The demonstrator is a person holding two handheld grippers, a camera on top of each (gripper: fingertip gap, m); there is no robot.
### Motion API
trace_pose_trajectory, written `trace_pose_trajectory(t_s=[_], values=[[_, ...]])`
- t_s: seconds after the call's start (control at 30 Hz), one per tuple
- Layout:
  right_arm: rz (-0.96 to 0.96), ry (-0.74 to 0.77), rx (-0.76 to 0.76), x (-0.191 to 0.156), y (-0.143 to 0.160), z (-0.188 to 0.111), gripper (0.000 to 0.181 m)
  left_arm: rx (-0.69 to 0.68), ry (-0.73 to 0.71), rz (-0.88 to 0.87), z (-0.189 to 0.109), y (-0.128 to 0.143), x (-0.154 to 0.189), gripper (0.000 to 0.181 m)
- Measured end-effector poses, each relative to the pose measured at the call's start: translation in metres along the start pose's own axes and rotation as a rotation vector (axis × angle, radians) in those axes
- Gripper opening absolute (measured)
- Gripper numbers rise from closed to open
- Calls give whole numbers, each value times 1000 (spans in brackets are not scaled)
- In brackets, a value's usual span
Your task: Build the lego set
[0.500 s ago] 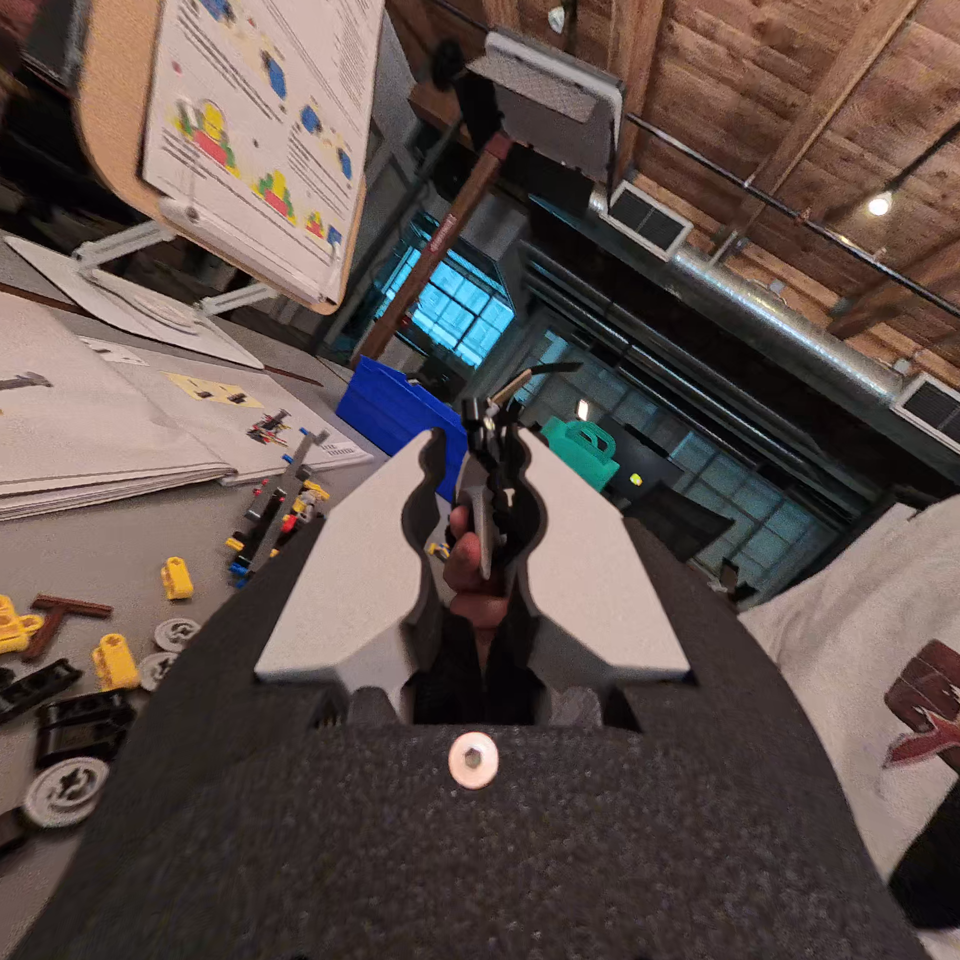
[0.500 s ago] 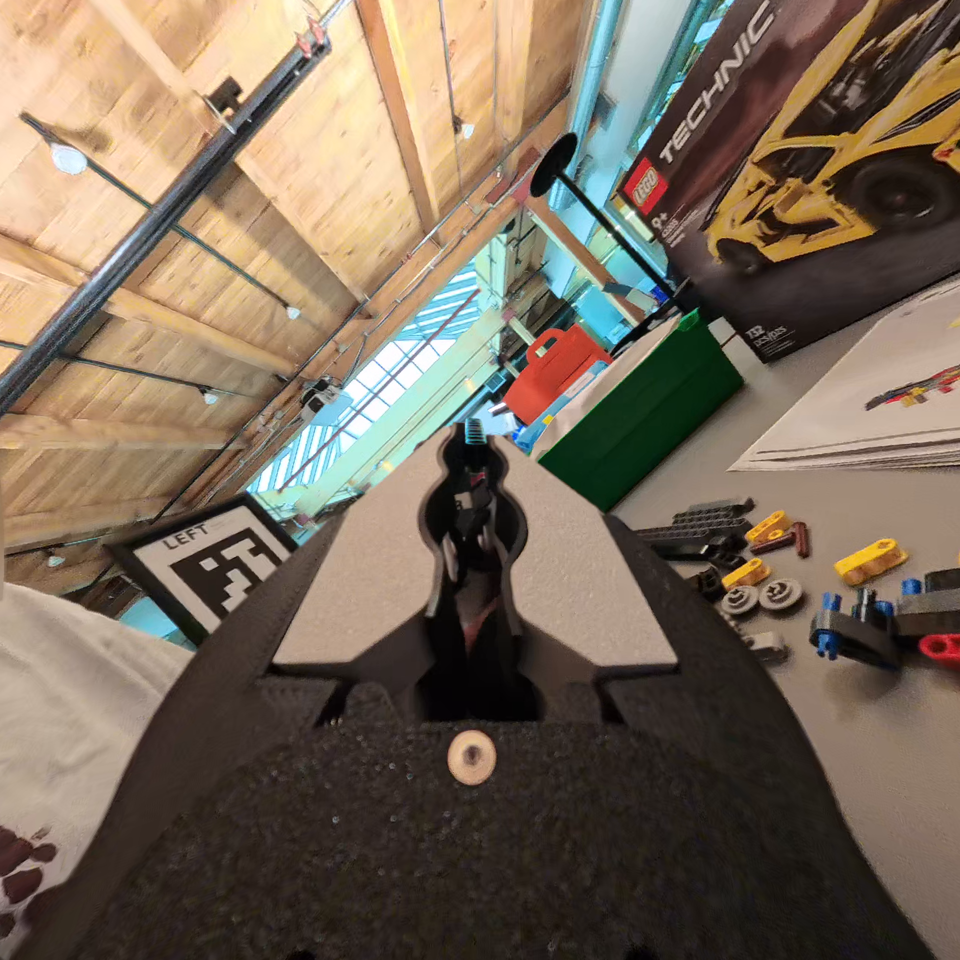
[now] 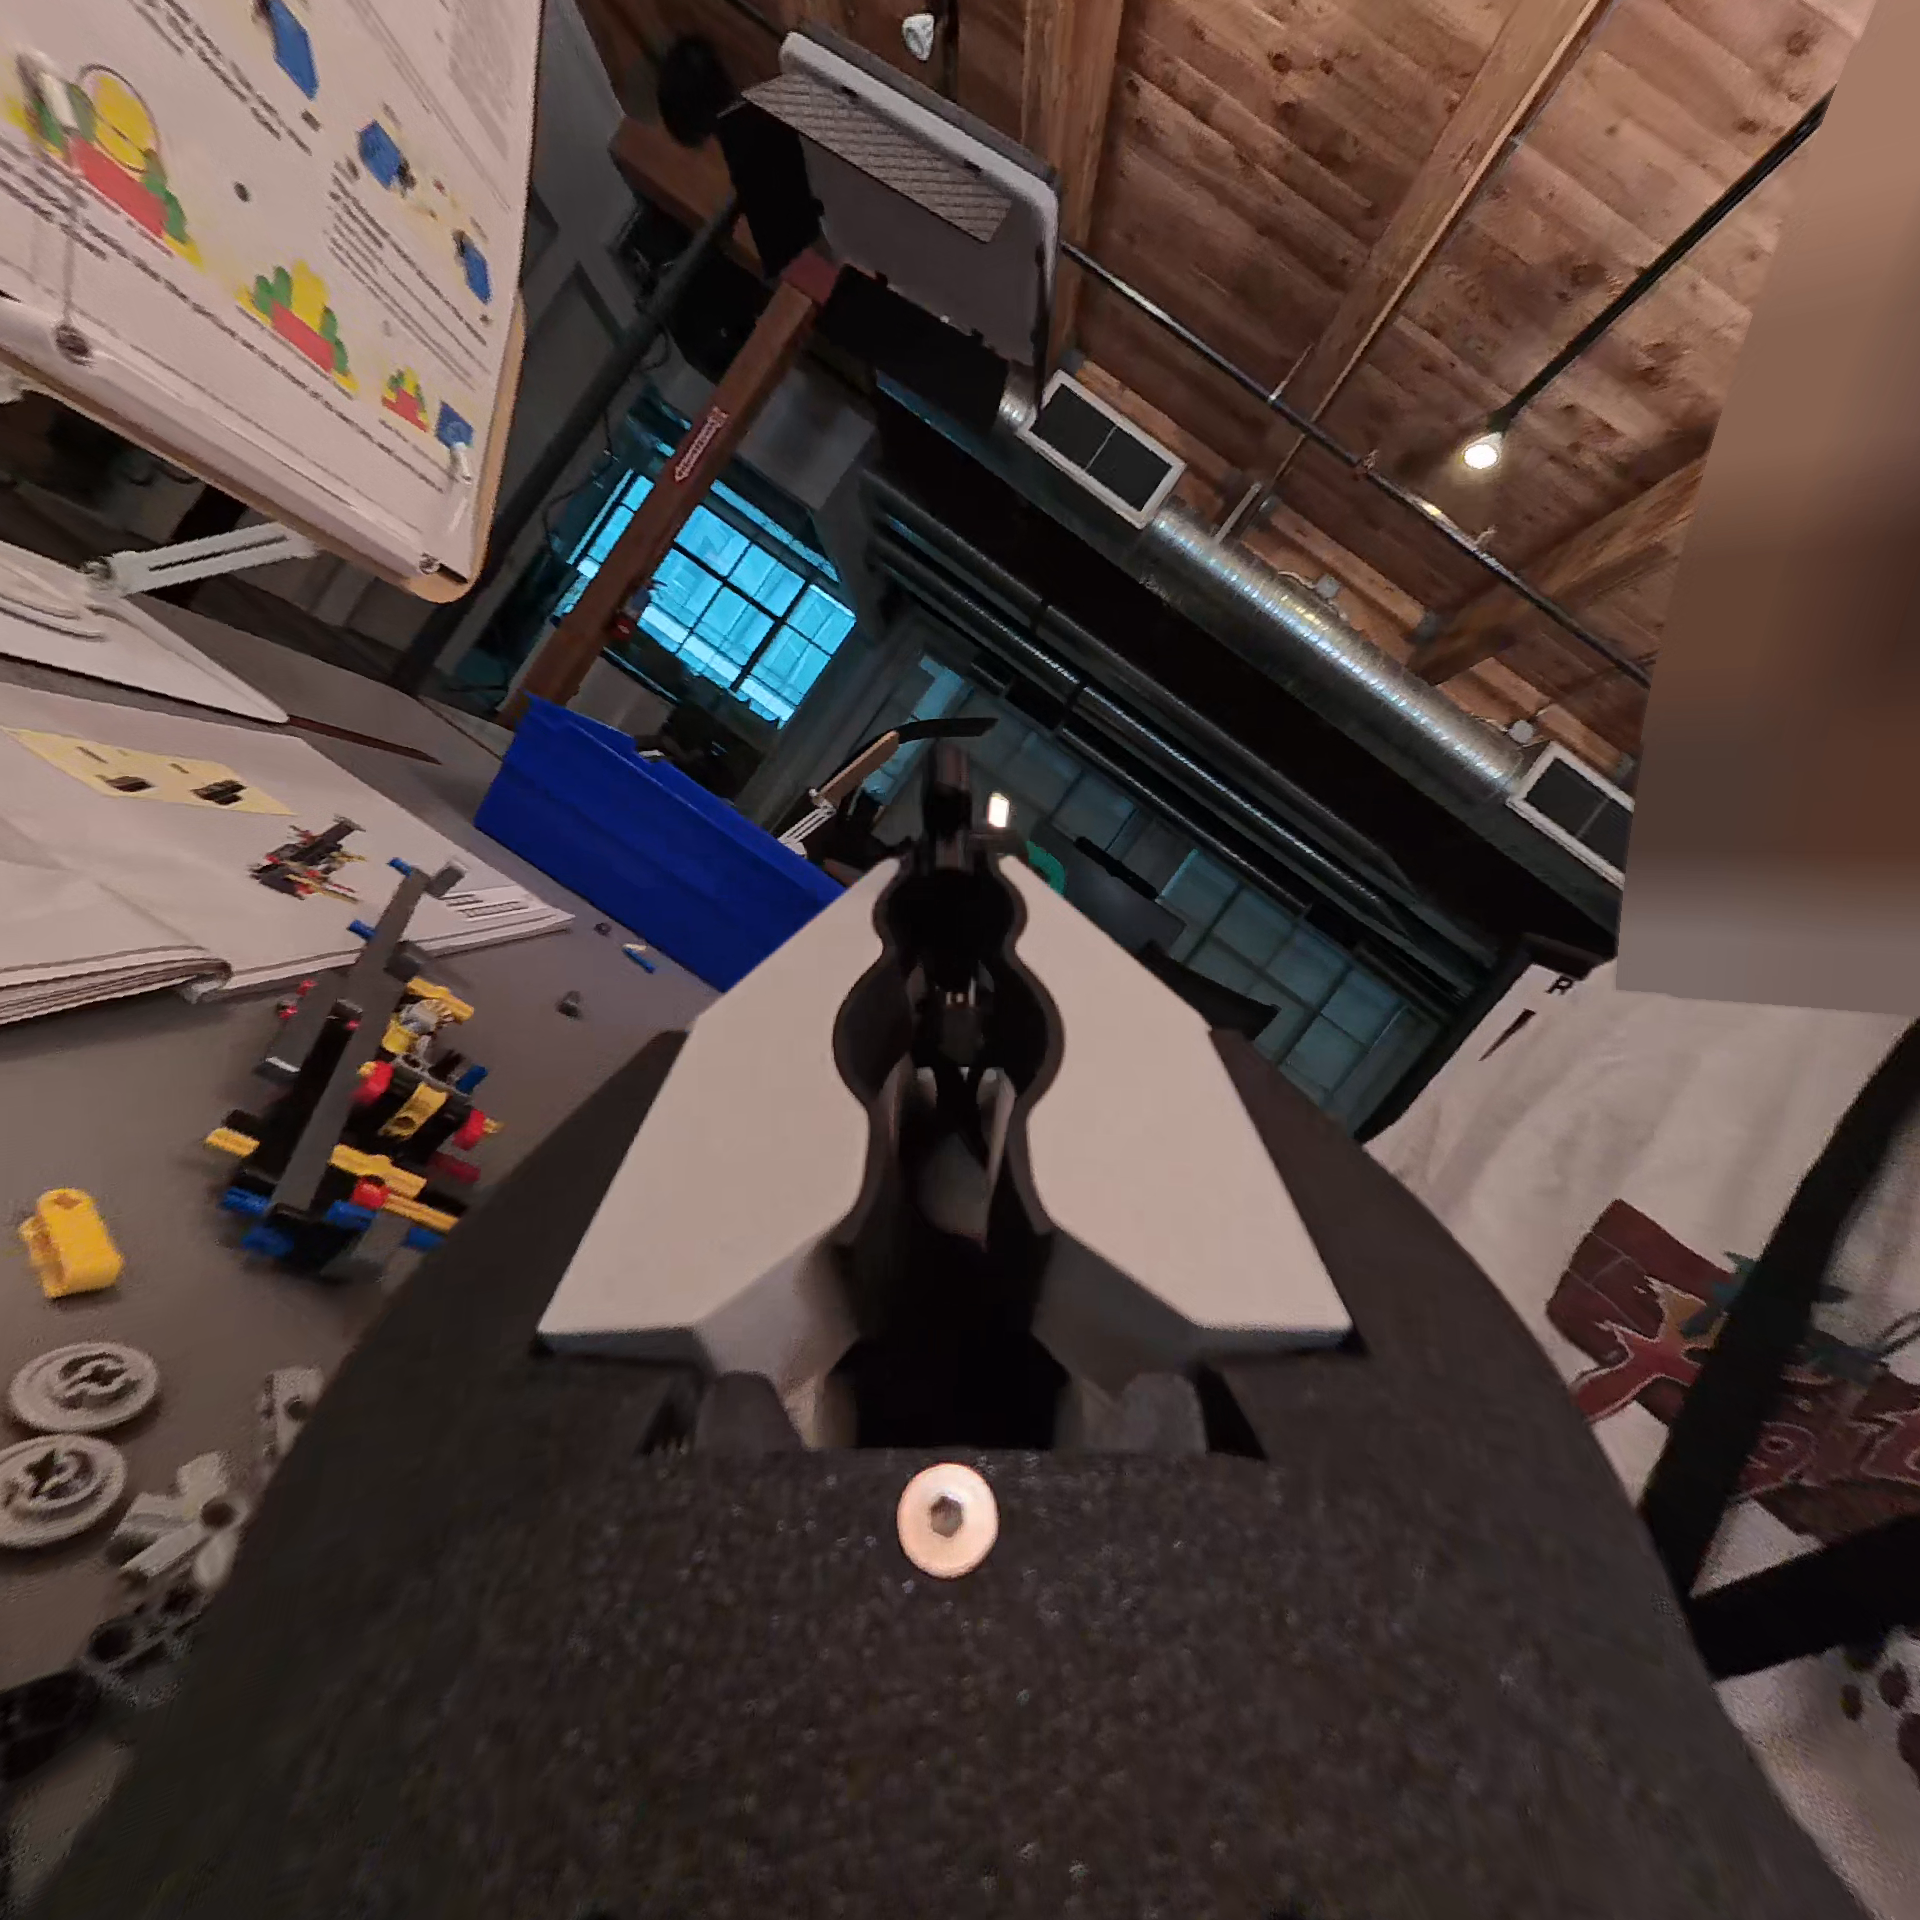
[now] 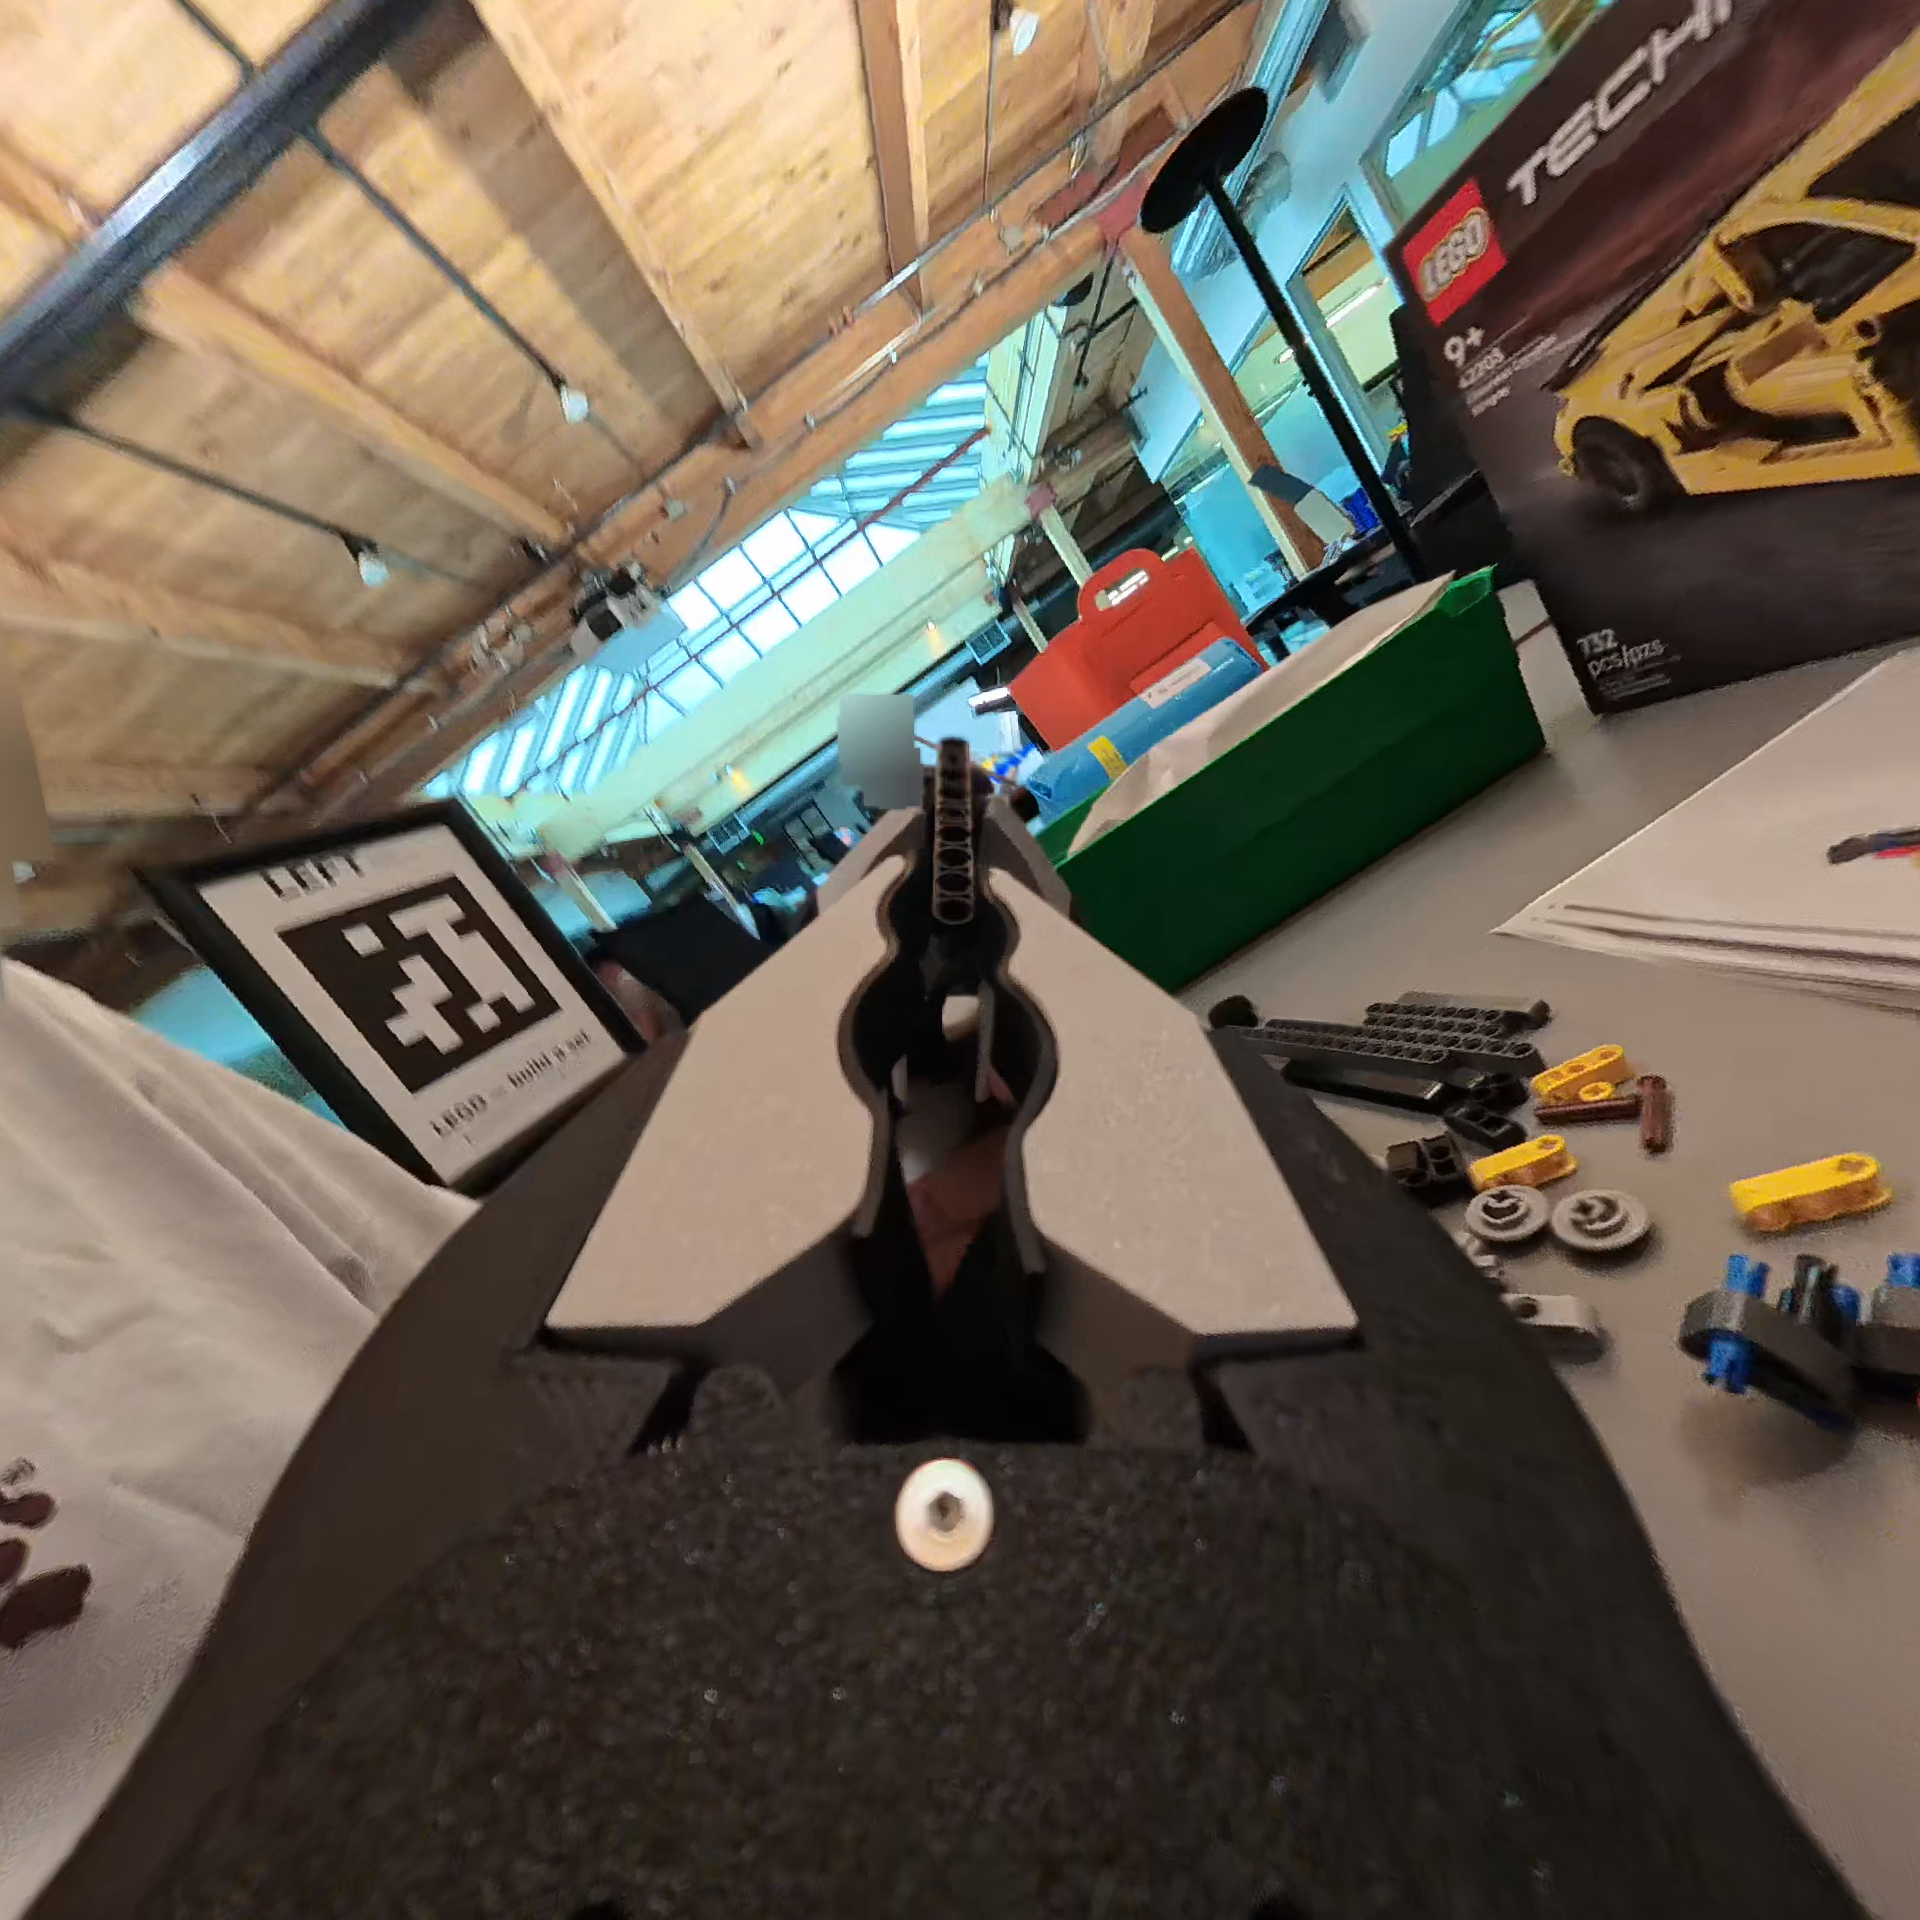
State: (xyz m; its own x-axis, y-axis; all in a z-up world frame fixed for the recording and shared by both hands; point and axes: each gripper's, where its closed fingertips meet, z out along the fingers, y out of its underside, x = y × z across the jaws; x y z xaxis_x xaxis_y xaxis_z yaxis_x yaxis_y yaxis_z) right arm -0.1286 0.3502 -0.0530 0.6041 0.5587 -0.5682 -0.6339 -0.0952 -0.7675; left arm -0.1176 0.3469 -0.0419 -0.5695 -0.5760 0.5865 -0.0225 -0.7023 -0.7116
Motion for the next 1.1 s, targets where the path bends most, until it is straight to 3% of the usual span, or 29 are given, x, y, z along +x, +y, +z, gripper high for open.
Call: trace_pose_trajectory(t_s=[0.13,0.47,0.83,1.1], values=[[-155,48,-139,-4,22,3,7,5,50,-9,3,0,8,6],[-113,64,-110,-1,14,-3,6,-57,13,50,-1,4,3,6],[-123,66,-182,1,24,-4,6,-264,-9,148,-6,26,1,8],[-173,31,-182,-5,21,-5,8,-247,21,156,-6,24,7,6]])
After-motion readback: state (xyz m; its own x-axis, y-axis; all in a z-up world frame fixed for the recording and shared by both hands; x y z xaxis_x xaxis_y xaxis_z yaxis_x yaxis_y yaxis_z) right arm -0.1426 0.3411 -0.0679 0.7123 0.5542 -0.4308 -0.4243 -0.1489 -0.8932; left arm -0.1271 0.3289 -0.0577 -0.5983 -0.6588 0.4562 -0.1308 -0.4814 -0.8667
